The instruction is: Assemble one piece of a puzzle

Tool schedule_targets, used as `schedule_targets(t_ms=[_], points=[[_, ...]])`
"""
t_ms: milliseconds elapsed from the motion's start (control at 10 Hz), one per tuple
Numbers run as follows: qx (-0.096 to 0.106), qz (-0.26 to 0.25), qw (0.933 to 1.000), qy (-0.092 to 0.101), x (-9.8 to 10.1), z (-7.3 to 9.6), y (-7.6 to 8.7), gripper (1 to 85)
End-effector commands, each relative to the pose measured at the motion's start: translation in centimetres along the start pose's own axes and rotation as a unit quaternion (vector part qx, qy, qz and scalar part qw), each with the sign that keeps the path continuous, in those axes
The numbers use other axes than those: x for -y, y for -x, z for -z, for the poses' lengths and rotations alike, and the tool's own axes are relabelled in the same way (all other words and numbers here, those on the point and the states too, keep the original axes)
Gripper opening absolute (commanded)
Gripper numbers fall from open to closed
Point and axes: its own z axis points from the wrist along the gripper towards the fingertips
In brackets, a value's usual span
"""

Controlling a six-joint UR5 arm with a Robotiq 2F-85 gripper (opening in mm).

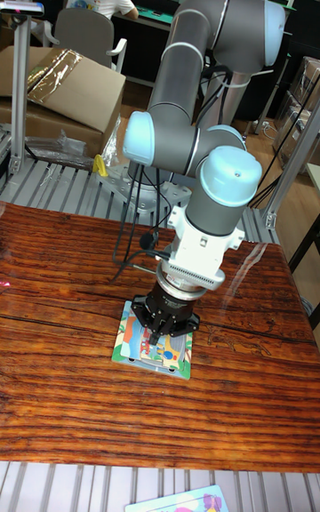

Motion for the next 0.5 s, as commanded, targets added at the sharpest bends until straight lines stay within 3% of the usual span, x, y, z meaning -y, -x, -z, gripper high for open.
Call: schedule_targets(t_ms=[0, 400], points=[[-0.003, -0.007, 1.0, 0.004, -0.15, -0.12, -0.53, 1.3], [-0.005, -0.009, 0.9999, 0.003, -0.08, -0.42, -0.96, 1.3]])
